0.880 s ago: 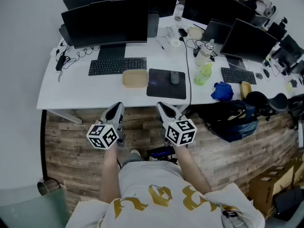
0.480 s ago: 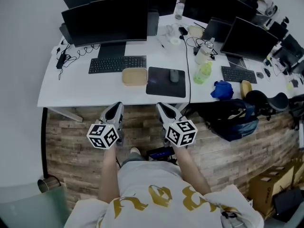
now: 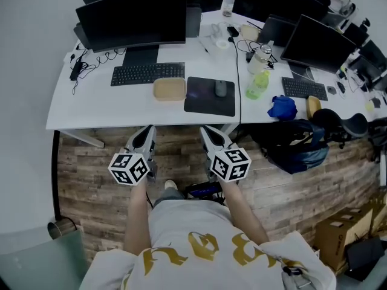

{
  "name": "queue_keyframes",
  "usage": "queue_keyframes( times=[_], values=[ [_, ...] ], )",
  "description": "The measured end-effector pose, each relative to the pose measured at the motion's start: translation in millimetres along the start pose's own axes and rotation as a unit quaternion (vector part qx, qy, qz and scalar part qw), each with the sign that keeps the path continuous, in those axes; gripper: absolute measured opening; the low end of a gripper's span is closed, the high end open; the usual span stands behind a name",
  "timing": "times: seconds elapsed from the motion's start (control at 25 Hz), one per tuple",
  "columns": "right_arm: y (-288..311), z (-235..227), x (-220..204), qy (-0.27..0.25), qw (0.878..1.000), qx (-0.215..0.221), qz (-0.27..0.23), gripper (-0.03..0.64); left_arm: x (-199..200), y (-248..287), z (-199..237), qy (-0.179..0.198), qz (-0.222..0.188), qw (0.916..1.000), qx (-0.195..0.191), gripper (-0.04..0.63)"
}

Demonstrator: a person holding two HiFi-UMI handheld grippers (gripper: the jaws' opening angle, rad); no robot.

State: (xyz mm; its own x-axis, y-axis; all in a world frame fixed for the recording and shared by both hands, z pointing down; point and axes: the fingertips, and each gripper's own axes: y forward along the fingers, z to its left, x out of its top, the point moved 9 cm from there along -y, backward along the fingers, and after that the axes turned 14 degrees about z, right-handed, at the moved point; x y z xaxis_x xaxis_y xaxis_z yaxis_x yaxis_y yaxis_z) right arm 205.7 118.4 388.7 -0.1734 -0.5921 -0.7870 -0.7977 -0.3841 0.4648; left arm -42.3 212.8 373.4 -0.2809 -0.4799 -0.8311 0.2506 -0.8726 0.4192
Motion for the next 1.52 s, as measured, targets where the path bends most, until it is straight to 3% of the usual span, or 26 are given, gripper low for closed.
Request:
queue_keyframes(
  times=[0.2,0.28,0.44,0.76,1.2,1.52],
  values=[
    [-2,-4,-3,0.007,1.000,-0.001,-0.002,0.036,-2,2,-2,-0.008,-0.007,0.9999,-0.003,0.016],
    [0,-4,-3,0.006,1.000,0.004,0.000,0.105,-2,3,0,-0.016,-0.012,0.9998,-0.004,0.078],
    [5,-3,-4,0.015,1.000,0.017,0.004,0.143,0,7,10,-0.028,-0.011,0.9996,-0.001,0.121],
    [47,-11,1,0.048,0.998,0.023,0.027,0.164,4,47,56,-0.046,0.039,0.9977,-0.029,0.152],
    [119,-33,18,0.105,0.991,-0.057,0.060,0.183,48,129,153,-0.043,0.067,0.9921,-0.097,0.152],
    [142,-42,19,0.132,0.984,-0.093,0.074,0.187,56,166,189,-0.056,0.099,0.9832,-0.143,0.152]
  ],
)
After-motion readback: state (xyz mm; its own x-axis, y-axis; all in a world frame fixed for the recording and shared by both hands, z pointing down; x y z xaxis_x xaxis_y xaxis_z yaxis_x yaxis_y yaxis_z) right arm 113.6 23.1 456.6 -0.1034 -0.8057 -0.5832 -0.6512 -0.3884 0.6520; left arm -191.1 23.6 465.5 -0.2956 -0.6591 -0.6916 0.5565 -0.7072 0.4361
